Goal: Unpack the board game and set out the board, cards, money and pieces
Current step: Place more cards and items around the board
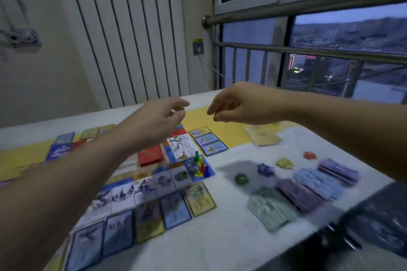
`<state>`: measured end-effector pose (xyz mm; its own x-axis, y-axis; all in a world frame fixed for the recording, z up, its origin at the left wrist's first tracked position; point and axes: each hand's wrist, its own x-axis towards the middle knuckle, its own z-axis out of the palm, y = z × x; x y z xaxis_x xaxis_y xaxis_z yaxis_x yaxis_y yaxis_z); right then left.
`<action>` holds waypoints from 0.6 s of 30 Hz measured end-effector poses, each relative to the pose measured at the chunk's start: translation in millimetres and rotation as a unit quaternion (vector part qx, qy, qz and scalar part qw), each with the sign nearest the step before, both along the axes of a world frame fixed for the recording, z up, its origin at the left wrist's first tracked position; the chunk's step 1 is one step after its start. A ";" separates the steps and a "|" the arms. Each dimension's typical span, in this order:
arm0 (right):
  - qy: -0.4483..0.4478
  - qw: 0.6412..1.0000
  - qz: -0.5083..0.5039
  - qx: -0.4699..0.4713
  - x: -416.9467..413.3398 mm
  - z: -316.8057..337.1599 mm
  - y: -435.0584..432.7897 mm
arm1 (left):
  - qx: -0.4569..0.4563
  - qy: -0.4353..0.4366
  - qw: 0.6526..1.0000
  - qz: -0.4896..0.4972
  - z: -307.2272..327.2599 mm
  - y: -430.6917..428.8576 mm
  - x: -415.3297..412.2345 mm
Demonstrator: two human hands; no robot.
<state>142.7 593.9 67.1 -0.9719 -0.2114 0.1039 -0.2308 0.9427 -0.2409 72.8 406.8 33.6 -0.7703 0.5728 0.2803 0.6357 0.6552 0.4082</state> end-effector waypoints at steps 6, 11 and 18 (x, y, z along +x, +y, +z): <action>-0.088 0.994 -0.035 0.063 79.6 -26.5 22.8 | -0.056 -0.002 0.996 -0.064 -29.7 27.4 79.7; -0.171 0.976 -0.080 0.109 95.1 -55.3 33.1 | -0.128 -0.049 0.988 -0.071 -60.0 52.1 115.2; -0.184 0.967 -0.119 0.133 80.9 -68.6 32.0 | -0.093 -0.131 0.987 -0.025 -97.2 84.6 110.1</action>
<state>223.6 625.8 -1.5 -0.9570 0.0509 -0.2856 0.0554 0.9984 -0.0078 182.9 491.4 -63.6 -0.7724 0.6340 -0.0376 0.5573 0.7050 0.4386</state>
